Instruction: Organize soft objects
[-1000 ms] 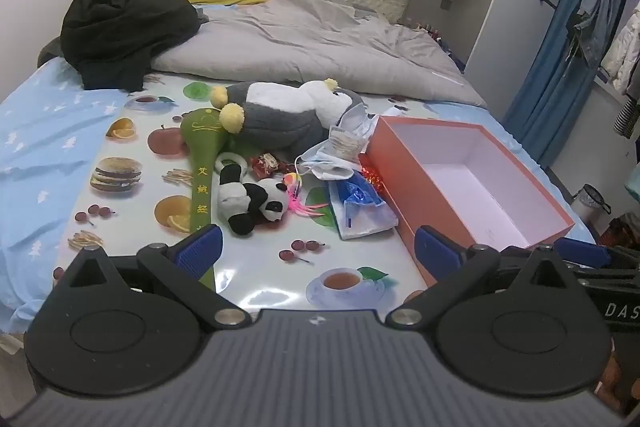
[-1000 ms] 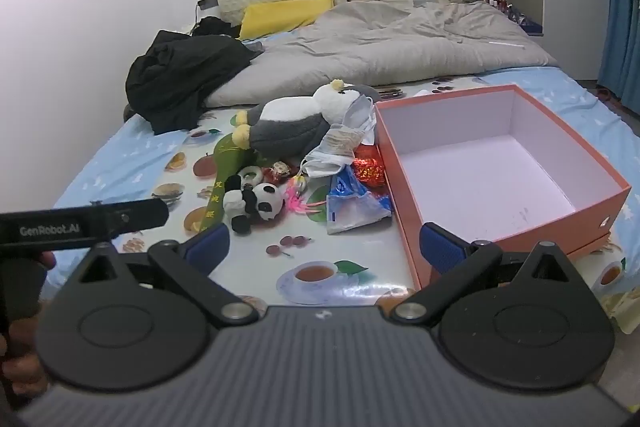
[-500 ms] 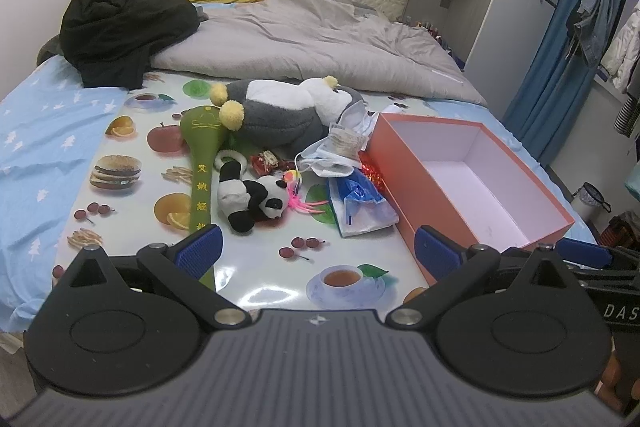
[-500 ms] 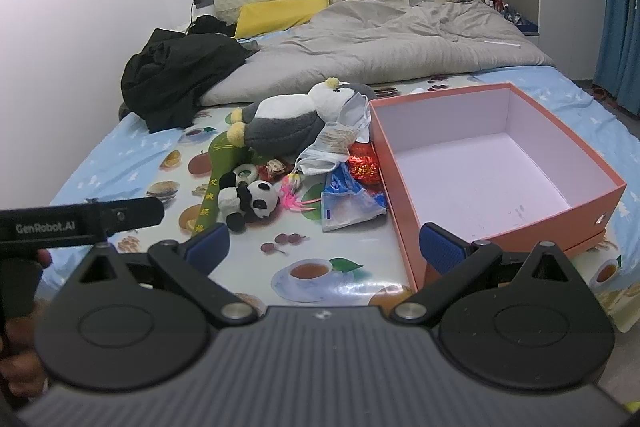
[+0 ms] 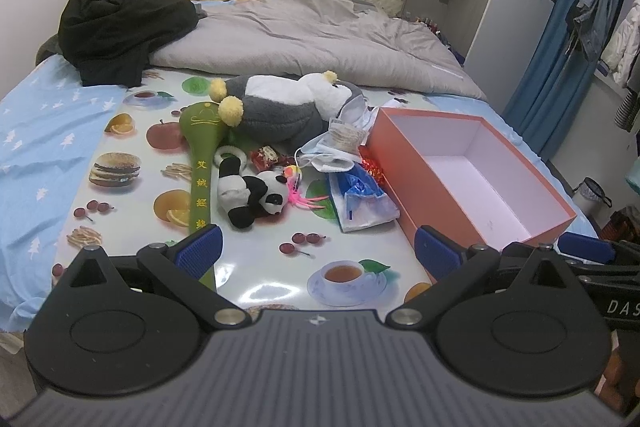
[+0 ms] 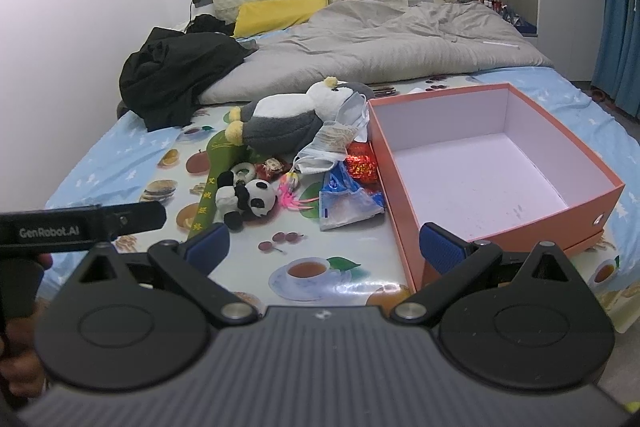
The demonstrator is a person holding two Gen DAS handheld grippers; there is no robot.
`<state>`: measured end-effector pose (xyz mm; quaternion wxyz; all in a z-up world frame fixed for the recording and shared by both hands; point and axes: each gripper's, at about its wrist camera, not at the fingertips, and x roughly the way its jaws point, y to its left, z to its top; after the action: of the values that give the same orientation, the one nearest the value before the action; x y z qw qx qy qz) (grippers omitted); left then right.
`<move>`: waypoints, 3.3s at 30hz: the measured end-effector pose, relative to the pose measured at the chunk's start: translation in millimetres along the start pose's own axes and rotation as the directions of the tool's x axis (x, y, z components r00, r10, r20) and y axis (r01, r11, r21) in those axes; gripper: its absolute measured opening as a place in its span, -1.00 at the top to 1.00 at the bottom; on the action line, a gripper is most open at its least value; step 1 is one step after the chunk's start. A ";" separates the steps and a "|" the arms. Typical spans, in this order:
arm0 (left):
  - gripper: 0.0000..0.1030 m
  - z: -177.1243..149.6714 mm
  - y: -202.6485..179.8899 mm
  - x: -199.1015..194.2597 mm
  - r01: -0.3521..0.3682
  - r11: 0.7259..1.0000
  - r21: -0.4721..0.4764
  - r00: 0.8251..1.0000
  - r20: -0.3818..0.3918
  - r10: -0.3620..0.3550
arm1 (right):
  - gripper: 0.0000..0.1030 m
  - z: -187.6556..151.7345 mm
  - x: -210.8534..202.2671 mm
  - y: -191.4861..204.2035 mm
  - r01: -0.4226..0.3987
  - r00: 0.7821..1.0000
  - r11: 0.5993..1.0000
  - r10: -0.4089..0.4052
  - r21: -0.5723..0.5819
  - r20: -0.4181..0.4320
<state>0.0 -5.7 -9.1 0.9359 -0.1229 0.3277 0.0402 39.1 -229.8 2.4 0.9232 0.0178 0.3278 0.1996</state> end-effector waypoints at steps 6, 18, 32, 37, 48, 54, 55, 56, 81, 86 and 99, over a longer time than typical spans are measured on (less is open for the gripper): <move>-1.00 -2.0 1.9 3.5 -0.001 1.000 0.003 1.000 -0.003 0.001 | -1.00 -2.1 0.2 -1.4 0.000 1.000 1.000 0.000 0.003 -0.004; -1.00 -0.5 8.8 4.8 -0.019 1.000 0.020 1.000 -0.003 0.019 | -1.00 -4.0 0.9 -1.2 -0.004 1.000 1.000 0.004 0.007 -0.010; -1.00 -6.6 7.8 15.9 -0.005 1.000 0.021 1.000 -0.025 0.006 | -1.00 -7.5 5.5 -2.8 0.016 1.000 0.999 -0.016 0.032 -0.026; -1.00 -9.7 6.8 22.6 0.025 0.999 0.025 0.999 -0.041 -0.024 | -1.00 -10.0 10.3 -4.5 0.013 0.999 0.999 -0.011 0.032 -0.041; -1.00 -20.4 11.9 42.9 0.048 0.999 -0.022 0.998 -0.043 -0.049 | -1.00 -15.8 19.5 -8.1 0.012 0.999 0.999 -0.010 0.047 -0.038; -1.00 -20.0 20.4 63.6 0.053 0.999 0.010 0.996 -0.076 -0.052 | -1.00 -16.0 31.5 -6.3 0.030 0.999 0.999 -0.030 0.031 -0.026; -1.00 -19.1 22.6 67.3 0.050 0.999 0.016 0.996 -0.081 -0.048 | -1.00 -15.7 35.1 -6.1 0.032 0.999 0.999 -0.031 0.024 -0.027; -1.00 -17.8 25.2 71.4 0.046 0.999 0.025 0.996 -0.082 -0.044 | -1.00 -15.2 38.3 -6.3 0.033 0.999 0.999 -0.032 0.023 -0.031; -0.99 17.4 62.2 227.3 -0.086 0.940 0.330 0.973 -0.175 0.150 | -0.70 13.5 186.1 2.5 -0.044 0.989 0.999 0.043 -0.010 -0.140; -0.98 26.8 72.5 253.2 -0.098 0.927 0.361 0.967 -0.186 0.174 | -0.56 19.8 214.2 2.2 -0.039 0.987 0.999 0.035 -0.024 -0.160; -0.68 34.7 76.8 295.6 -0.061 0.894 0.445 0.970 -0.186 0.158 | -0.26 29.5 279.7 4.4 0.046 0.982 0.979 -0.081 -0.201 -0.170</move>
<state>240.1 75.9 -182.8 0.8944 0.1045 0.4349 0.0053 252.9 -116.5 -141.0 0.8936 -0.1014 0.3879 0.2021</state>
